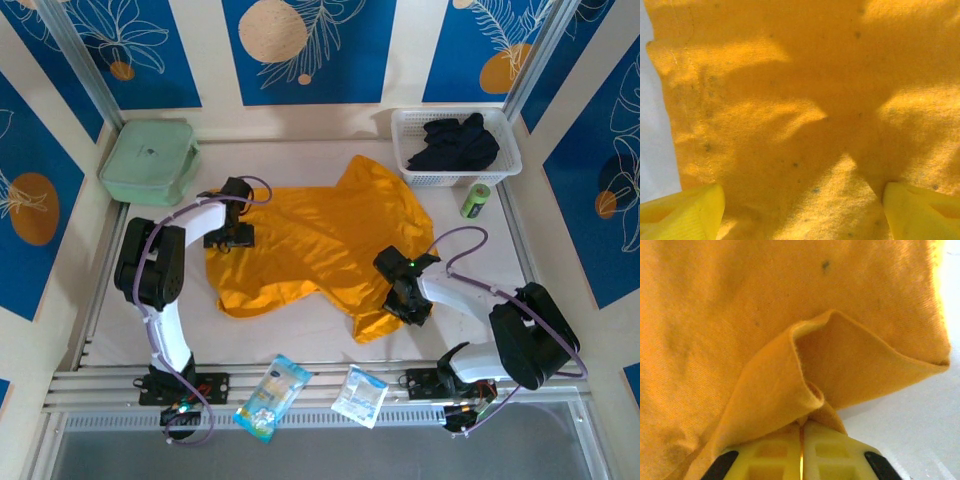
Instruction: Fold and stack the t-shirts
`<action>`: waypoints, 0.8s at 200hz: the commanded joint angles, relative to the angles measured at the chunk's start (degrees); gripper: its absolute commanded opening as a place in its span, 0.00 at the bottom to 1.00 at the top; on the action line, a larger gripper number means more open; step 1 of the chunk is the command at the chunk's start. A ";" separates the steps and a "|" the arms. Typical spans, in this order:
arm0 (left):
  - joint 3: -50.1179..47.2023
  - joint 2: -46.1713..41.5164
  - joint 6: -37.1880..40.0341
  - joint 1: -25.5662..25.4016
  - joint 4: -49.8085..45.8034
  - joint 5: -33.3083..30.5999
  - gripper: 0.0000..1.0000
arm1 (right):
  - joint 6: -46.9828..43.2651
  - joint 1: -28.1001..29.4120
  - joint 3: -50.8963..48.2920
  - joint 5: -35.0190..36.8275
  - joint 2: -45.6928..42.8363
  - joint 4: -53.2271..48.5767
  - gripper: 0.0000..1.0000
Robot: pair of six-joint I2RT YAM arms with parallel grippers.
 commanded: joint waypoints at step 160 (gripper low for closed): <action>5.09 4.66 1.28 -0.21 -0.20 -0.43 0.83 | 26.13 21.83 8.60 -2.43 4.64 -26.77 0.00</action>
